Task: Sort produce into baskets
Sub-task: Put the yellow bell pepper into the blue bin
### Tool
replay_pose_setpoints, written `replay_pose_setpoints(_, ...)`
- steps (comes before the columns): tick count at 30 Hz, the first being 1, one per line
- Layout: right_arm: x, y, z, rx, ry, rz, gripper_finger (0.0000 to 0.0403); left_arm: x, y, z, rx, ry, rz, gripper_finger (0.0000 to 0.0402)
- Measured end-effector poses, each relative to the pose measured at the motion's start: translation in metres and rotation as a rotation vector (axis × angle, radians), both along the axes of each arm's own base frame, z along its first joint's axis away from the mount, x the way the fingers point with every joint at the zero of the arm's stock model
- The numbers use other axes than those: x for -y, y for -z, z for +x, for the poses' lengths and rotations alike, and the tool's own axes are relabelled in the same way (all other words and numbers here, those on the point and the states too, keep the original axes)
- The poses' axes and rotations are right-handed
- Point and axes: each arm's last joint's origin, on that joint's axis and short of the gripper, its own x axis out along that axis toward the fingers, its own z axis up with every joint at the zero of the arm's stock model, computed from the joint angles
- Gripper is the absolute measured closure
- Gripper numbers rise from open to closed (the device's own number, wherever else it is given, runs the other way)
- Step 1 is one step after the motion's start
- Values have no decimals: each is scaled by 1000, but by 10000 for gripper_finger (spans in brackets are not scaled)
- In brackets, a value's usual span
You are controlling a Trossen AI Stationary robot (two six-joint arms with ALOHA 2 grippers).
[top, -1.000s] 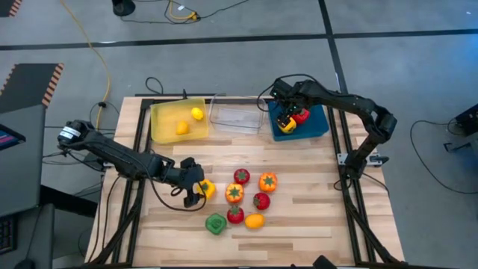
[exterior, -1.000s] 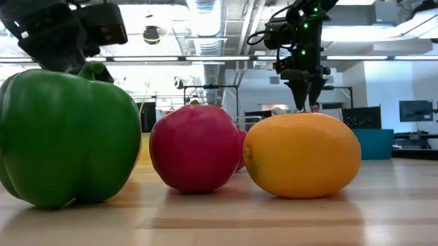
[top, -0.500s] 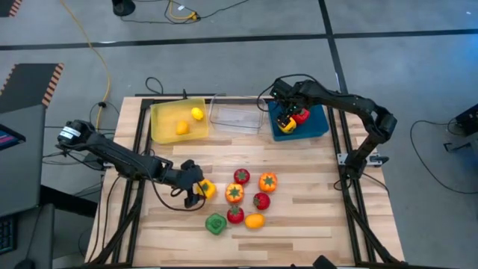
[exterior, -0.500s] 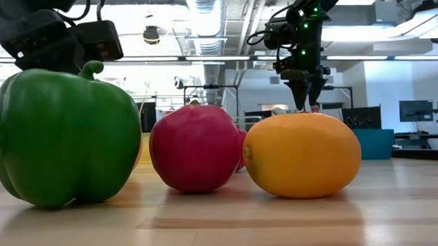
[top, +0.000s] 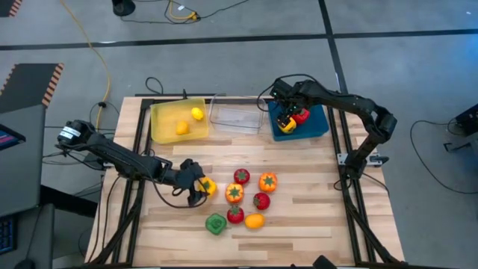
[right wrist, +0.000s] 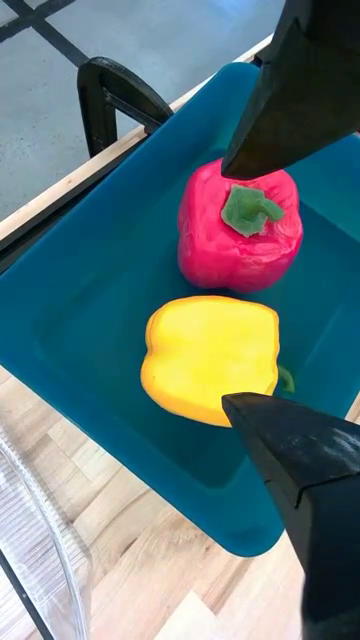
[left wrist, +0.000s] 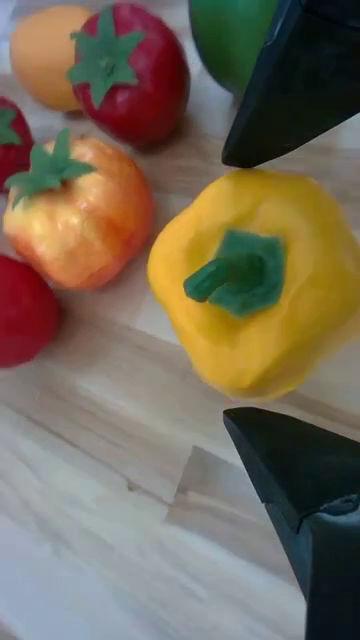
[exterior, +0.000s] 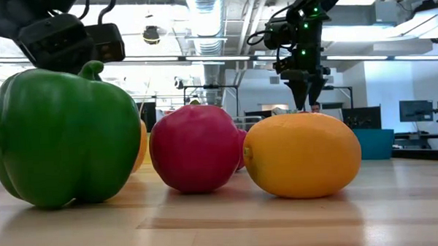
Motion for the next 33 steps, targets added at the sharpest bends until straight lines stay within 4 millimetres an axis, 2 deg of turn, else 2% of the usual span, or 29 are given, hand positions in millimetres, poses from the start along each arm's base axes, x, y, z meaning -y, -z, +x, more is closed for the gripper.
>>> replay_pose_setpoints(13,0,0,0,0,0,0,10,0,1,-1,-12,74,50,7)
replay_pose_setpoints(26,0,0,0,0,0,0,10,2,0,-1,-19,140,21,101)
replay_pose_setpoints(33,0,0,0,0,0,0,10,2,0,0,-14,108,-13,113)
